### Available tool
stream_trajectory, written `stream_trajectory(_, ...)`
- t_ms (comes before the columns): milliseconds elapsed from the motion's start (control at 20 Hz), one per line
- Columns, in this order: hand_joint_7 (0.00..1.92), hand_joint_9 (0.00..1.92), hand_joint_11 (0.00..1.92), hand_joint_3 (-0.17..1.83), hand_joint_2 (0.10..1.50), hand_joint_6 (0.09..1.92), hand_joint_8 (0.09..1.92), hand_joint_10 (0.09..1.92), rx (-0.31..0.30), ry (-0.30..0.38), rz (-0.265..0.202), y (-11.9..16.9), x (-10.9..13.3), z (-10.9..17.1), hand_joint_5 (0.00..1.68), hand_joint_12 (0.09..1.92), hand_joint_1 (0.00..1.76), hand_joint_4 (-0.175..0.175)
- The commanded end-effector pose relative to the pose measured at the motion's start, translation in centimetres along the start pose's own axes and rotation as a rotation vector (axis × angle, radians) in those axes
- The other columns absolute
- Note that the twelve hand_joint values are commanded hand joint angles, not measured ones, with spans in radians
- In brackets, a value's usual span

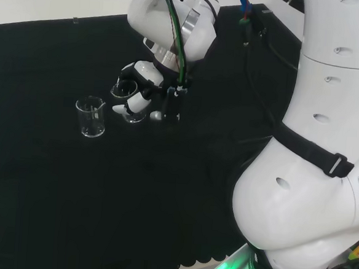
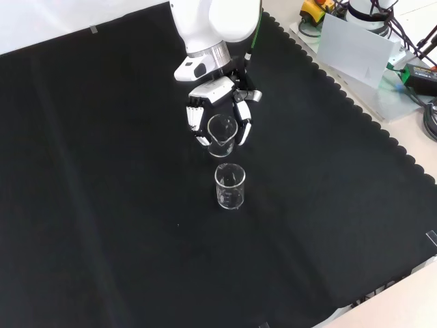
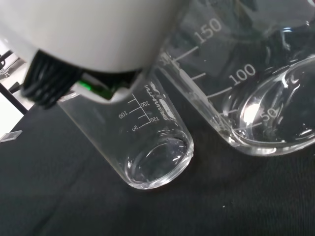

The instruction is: Place the beaker back on the table.

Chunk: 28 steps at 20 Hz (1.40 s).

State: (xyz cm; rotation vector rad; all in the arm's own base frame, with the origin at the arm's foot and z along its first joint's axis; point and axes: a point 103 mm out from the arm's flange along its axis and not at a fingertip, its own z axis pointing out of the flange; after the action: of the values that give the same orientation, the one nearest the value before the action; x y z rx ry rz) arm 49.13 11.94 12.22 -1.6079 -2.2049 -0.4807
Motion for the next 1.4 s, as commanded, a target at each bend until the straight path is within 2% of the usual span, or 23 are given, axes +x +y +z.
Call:
stream_trajectory(50,1.34,1.35,1.27,0.92,0.51,0.94,0.77,0.75,-0.004,0.014,-0.002,0.0,0.0,0.1,1.10,0.78,1.44,-0.175)
stream_trajectory(450,1.34,1.35,1.27,0.91,0.51,0.94,0.77,0.74,-0.020,0.056,0.013,-0.1,-1.2,-0.1,1.10,0.78,1.44,-0.175)
stream_trajectory(1000,1.35,1.35,1.27,0.91,0.51,0.94,0.76,0.74,-0.020,0.050,0.006,0.1,-0.7,0.8,1.10,0.78,1.44,-0.175)
stream_trajectory(1400,1.35,1.35,1.27,0.91,0.51,0.94,0.76,0.74,-0.029,0.061,0.010,-0.2,-1.8,0.2,1.10,0.78,1.44,-0.175)
